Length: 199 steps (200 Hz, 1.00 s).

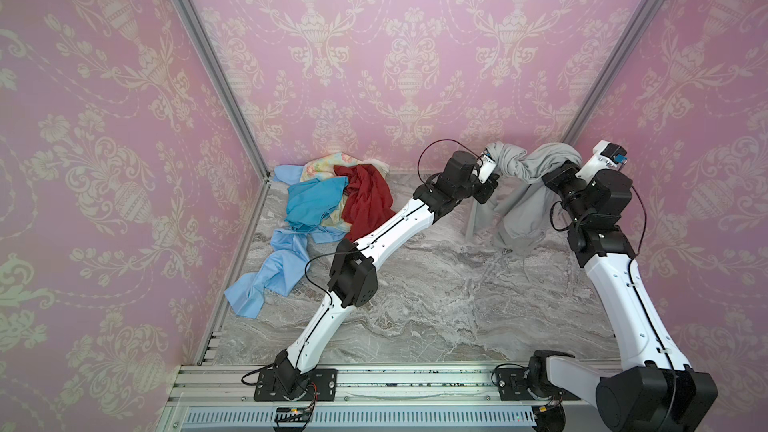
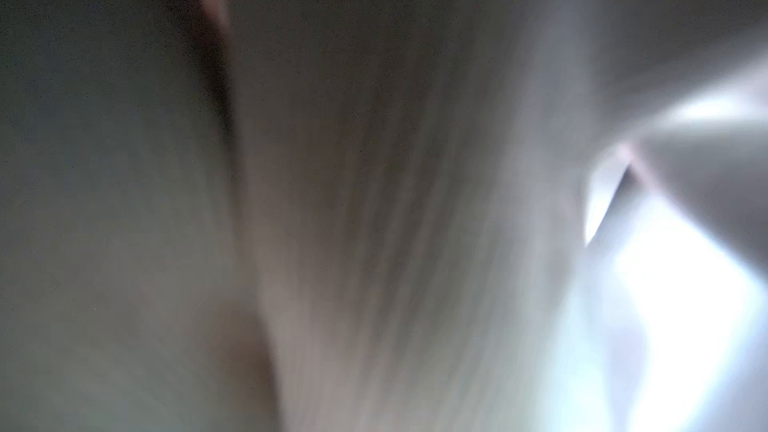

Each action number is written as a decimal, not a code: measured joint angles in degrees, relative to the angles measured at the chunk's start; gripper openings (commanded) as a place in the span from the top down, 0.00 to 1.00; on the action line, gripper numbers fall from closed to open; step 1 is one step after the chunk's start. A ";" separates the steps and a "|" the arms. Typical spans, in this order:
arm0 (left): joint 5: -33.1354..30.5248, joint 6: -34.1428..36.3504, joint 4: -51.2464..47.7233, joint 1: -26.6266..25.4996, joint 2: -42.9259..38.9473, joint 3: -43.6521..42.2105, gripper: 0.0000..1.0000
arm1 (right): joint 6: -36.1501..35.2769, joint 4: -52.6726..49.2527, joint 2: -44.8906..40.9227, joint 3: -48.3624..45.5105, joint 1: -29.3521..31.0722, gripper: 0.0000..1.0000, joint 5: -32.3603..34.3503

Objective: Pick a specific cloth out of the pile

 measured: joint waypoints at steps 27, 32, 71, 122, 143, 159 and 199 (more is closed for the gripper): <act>2.01 -1.38 1.18 0.00 0.44 -4.04 1.00 | 0.79 -0.02 1.42 0.00 -0.20 1.00 -0.66; 2.45 -1.66 1.33 0.00 0.48 -5.07 1.00 | 0.83 -0.04 1.75 0.00 -0.22 1.00 -0.72; 6.16 -3.87 3.72 0.00 0.76 -11.47 1.00 | 1.97 -0.85 4.31 0.00 -1.18 1.00 -1.07; 10.82 -5.16 5.46 0.00 1.44 -15.82 1.00 | 4.26 -1.40 7.26 0.02 -3.39 1.00 -1.42; 12.52 -5.11 5.49 0.02 1.46 -16.74 1.00 | 5.79 -1.86 9.33 1.05 -4.72 1.00 -1.38; 13.66 -4.98 5.77 0.02 1.46 -17.62 1.00 | 7.04 -1.99 11.13 2.29 -5.70 1.00 -1.14; 16.04 -4.46 6.43 0.13 1.46 -21.11 1.00 | 9.22 -2.16 14.75 5.51 -7.28 1.00 -0.17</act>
